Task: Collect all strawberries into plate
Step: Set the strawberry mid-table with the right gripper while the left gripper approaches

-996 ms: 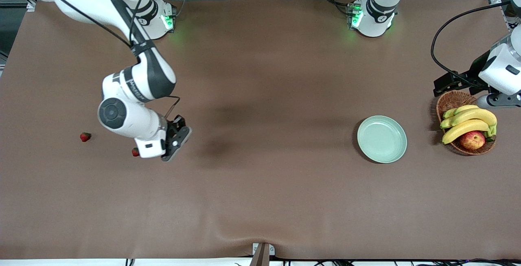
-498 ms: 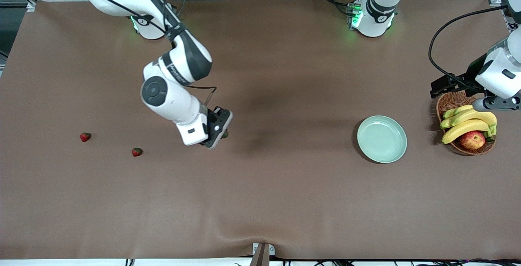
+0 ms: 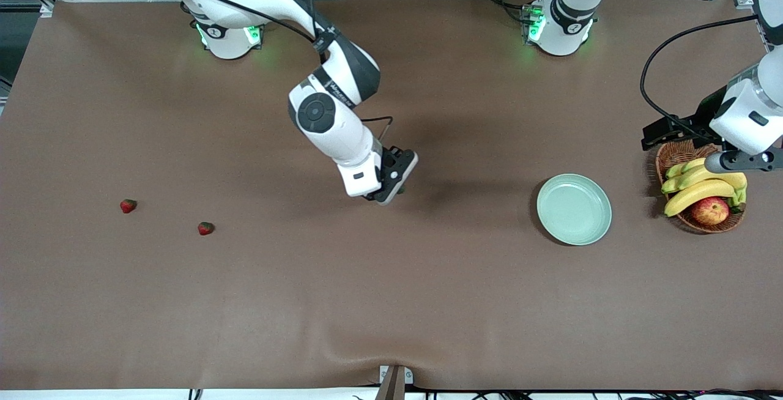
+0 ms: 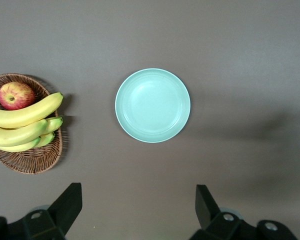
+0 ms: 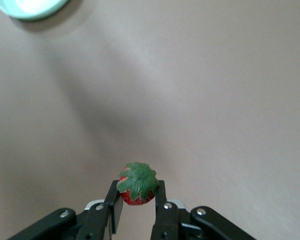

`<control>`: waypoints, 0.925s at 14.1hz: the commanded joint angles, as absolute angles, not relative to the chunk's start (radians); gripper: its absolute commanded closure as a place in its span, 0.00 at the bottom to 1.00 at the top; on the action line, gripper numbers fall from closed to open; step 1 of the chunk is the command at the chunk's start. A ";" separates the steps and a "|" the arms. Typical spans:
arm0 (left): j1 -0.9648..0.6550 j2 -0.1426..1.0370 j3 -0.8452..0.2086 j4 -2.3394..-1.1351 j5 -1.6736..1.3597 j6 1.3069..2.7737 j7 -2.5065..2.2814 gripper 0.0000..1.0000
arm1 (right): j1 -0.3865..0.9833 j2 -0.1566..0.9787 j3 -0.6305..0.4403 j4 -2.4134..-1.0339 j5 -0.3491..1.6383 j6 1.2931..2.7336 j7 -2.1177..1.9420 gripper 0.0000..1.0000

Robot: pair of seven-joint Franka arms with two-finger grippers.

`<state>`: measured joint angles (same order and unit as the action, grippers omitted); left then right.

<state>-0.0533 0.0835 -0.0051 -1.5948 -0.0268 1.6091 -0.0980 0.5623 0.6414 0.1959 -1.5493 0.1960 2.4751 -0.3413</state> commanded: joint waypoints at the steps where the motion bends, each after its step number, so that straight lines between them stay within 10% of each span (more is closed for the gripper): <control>1: -0.048 0.095 -0.003 -1.595 -0.055 1.614 -0.080 0.00 | 0.609 0.712 0.183 -1.502 0.195 2.569 -0.269 1.00; 12: -0.138 0.239 -0.005 -1.586 -0.054 1.638 -0.084 0.00 | 0.939 0.936 -0.054 -1.384 0.196 2.764 -0.014 0.98; 13: -0.152 0.247 -0.006 -1.586 -0.055 1.650 -0.087 0.00 | 0.945 0.942 -0.060 -1.379 0.196 2.764 -0.005 0.75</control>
<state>-0.1275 0.2264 -0.0115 -1.5989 -0.0308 1.6343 -0.0974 0.9192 0.8926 -0.0292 -1.4467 0.1960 2.7640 -0.0402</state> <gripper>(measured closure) 0.000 0.696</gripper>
